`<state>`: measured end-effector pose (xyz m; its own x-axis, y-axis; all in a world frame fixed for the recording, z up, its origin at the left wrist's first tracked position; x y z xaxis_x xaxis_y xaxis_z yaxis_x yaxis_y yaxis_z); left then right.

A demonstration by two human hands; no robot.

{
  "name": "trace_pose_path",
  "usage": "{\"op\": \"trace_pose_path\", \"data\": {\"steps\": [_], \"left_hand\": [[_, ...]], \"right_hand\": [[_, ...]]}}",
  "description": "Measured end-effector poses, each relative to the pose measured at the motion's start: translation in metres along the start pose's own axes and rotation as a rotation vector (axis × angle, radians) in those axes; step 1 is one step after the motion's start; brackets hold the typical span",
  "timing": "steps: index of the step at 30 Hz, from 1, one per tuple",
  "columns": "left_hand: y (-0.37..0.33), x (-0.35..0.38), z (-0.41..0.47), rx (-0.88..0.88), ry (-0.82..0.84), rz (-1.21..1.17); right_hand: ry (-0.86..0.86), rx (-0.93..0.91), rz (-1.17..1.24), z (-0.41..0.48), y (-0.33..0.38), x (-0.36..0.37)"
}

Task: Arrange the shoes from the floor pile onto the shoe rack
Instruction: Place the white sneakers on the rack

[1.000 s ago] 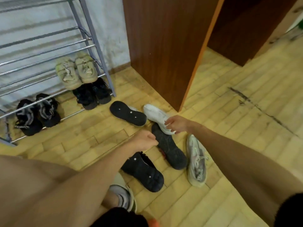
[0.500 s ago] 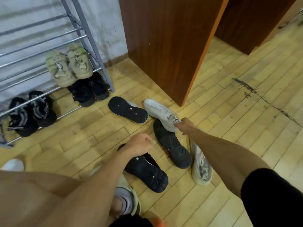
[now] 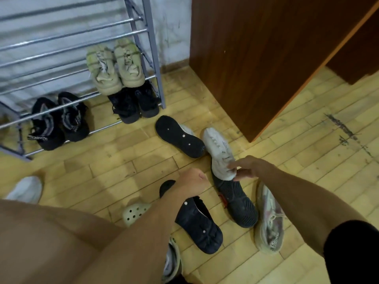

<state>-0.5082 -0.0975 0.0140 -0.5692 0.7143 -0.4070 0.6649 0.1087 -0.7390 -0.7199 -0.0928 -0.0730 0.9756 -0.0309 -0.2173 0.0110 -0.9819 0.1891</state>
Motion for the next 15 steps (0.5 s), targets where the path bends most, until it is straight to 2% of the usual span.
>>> {"op": "trace_pose_path", "data": {"steps": [5, 8, 12, 15], "left_hand": [[-0.008, -0.019, -0.007, -0.025, -0.145, -0.046], [-0.013, -0.024, -0.016, -0.056, -0.246, -0.183], [-0.026, -0.031, -0.03, -0.068, -0.35, -0.384], [-0.039, -0.059, -0.044, -0.011, -0.469, -0.49]], "right_hand": [[0.171, -0.062, 0.132, -0.022, 0.004, 0.023], [0.284, -0.117, 0.175, -0.045, 0.01, 0.032], [0.366, -0.3, 0.043, -0.091, 0.028, 0.047], [0.4, -0.451, -0.057, -0.133, 0.048, 0.061]]}}
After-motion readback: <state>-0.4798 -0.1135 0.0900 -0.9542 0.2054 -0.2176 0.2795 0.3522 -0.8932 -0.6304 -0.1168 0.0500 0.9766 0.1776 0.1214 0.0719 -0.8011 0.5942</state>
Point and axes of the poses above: each hand's wrist, its own z-axis towards the middle knuckle, its own x-axis out of the palm, y = z × x, the point moved 10 cm from there along z, towards the middle knuckle, and after that the axes turned 13 degrees about x, right-handed, at the moved point
